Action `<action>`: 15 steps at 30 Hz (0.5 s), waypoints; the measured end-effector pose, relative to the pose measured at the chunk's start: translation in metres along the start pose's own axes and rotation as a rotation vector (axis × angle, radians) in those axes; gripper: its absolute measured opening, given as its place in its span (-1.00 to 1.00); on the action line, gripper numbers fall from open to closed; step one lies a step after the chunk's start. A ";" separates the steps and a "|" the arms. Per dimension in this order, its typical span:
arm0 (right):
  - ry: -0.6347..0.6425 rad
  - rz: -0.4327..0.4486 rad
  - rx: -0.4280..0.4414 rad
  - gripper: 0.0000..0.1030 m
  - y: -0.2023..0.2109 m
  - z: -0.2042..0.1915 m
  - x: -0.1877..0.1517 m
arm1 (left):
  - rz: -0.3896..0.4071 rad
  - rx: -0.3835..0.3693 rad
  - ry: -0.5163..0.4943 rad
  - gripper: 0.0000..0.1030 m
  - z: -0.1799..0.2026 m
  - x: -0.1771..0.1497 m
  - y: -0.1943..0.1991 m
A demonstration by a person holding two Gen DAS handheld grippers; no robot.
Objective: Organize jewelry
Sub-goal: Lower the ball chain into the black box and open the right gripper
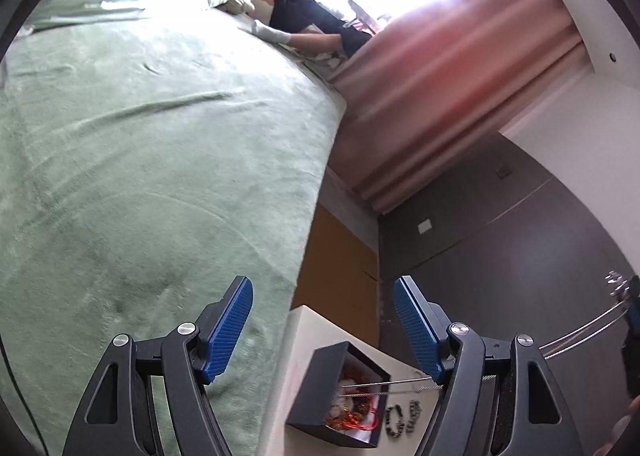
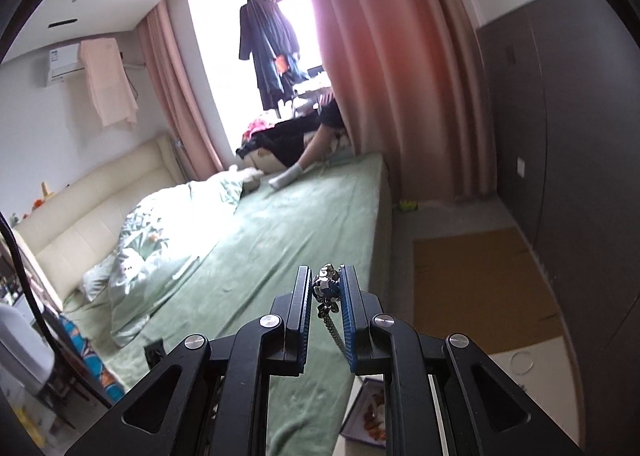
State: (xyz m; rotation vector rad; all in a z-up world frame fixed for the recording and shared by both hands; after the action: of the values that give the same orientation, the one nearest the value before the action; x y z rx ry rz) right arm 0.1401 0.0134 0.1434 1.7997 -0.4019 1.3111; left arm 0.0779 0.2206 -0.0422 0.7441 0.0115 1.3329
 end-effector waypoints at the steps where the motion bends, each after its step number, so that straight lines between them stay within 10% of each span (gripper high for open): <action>1: -0.002 -0.011 0.005 -0.70 -0.005 0.000 -0.005 | 0.003 0.003 -0.005 0.43 0.001 0.000 0.000; 15: -0.083 -0.197 0.071 -0.70 -0.070 0.018 -0.091 | 0.005 0.014 0.008 0.43 -0.002 -0.001 -0.004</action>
State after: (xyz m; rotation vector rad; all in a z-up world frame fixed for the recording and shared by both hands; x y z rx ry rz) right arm 0.1623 0.0206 0.0294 1.9049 -0.2185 1.1294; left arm 0.0799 0.2208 -0.0460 0.7509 0.0255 1.3422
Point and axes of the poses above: each gripper's, at about its wrist camera, not at the fingertips, and y roughly against the way its jaws point, z to its right, x to its top, the point moved 7 cm from there along -y, roughly the way its jaws point, and after that the axes turned 11 degrees about y, right-handed, at the moved point
